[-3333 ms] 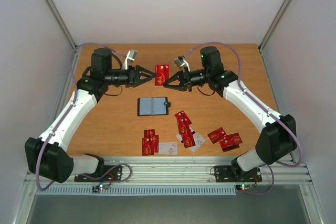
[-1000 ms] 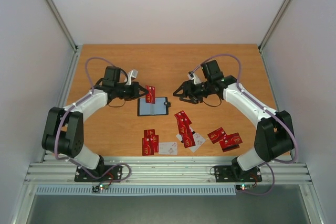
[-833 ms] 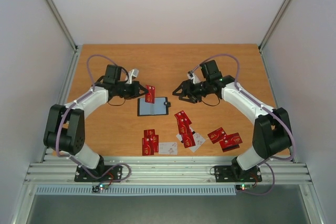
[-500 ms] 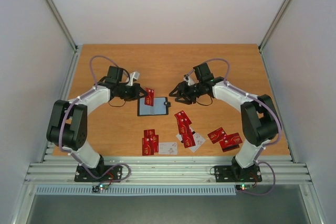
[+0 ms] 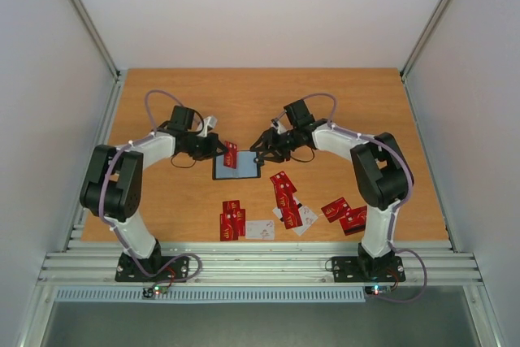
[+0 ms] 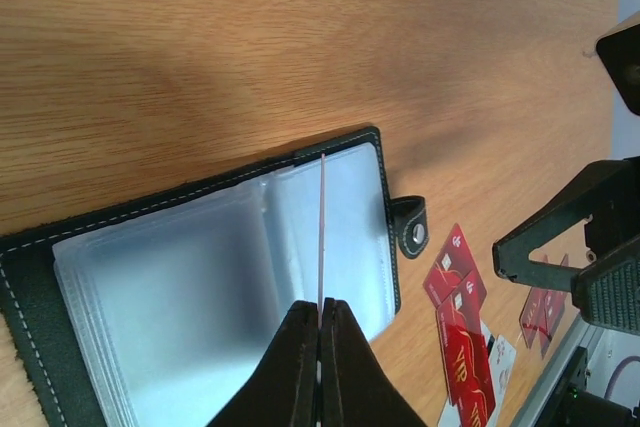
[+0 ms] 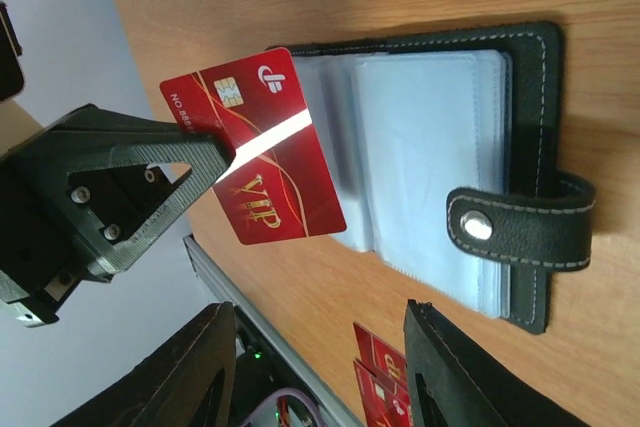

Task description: Put the credit cards into the card holder

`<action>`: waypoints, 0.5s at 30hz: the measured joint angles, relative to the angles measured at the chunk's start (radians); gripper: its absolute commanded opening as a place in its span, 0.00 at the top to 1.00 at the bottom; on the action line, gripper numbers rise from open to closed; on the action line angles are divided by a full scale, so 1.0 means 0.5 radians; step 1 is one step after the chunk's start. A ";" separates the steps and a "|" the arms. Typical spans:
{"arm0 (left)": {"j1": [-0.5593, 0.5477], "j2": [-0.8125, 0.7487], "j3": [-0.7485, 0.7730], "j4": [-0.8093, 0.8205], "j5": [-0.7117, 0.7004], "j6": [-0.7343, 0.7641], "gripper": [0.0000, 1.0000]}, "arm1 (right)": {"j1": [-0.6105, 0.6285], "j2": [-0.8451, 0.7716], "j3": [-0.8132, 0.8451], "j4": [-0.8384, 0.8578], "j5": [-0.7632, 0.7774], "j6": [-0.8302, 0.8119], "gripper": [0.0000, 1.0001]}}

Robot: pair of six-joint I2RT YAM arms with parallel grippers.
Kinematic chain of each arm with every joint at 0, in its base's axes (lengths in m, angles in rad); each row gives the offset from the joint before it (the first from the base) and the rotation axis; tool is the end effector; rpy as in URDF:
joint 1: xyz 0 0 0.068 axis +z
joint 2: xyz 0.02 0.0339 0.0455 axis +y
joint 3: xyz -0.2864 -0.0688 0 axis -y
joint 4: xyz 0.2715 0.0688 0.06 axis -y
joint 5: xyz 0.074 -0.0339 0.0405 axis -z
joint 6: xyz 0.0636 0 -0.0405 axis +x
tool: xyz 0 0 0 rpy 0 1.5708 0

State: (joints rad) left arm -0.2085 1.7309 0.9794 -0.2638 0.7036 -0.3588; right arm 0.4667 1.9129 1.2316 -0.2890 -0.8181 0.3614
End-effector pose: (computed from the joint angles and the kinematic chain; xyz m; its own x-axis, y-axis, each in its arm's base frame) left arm 0.3531 -0.1168 0.1506 -0.9509 -0.0725 -0.3008 0.1684 0.6941 -0.6999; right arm 0.3641 0.2354 0.1620 -0.9282 -0.1970 -0.3156 -0.3717 0.5288 0.7631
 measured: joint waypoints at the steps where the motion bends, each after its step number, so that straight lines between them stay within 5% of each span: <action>1: 0.000 0.014 0.000 0.005 -0.006 -0.005 1.00 | 0.000 0.018 0.007 0.011 -0.004 0.008 0.53; 15: 0.002 0.124 -0.079 0.182 -0.026 -0.169 1.00 | 0.000 0.203 0.023 0.190 -0.029 0.115 0.54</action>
State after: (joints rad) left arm -0.2077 1.7927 0.9401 -0.1730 0.6907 -0.4435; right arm 0.4667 2.0144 1.2430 -0.1940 -0.8326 0.4191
